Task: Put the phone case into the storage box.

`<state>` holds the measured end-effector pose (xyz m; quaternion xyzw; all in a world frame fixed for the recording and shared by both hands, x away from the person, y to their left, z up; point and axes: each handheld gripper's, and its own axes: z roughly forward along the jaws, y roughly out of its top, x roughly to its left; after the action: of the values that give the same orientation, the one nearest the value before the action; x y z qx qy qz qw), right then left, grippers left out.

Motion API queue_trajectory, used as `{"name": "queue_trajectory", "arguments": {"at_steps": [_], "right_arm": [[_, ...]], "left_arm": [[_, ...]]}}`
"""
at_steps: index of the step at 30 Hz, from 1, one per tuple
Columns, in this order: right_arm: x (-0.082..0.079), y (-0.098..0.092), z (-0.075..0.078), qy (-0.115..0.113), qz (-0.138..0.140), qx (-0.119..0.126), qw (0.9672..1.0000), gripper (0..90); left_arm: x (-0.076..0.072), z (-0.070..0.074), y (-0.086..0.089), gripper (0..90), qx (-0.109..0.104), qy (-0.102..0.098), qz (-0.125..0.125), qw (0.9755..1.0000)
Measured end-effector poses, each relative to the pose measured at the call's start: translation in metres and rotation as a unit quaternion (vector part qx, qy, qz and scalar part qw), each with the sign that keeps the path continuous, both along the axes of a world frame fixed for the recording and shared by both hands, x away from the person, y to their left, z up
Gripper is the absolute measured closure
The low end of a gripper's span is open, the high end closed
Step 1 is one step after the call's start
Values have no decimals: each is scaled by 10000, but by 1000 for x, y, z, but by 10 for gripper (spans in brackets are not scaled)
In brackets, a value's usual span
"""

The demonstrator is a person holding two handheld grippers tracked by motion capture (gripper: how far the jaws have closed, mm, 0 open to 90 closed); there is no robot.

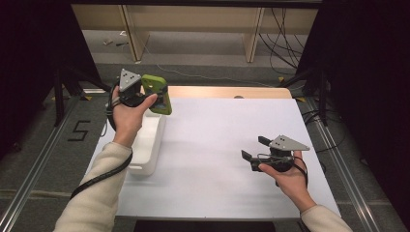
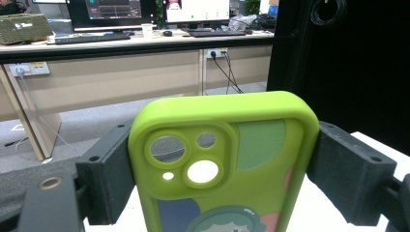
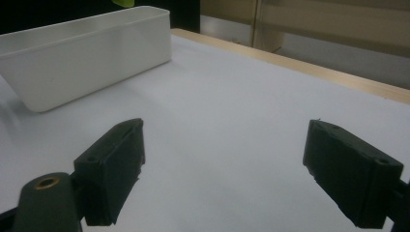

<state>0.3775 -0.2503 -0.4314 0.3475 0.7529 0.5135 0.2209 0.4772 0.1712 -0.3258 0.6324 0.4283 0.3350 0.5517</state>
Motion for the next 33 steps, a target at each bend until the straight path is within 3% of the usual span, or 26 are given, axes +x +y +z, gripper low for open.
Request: {"name": "queue_trajectory", "arguments": {"at_steps": [33], "right_arm": [[0, 0, 0, 13, 7, 9, 10000, 159]], "left_arm": [[3, -2, 9, 163, 24, 40, 160, 9999]]}}
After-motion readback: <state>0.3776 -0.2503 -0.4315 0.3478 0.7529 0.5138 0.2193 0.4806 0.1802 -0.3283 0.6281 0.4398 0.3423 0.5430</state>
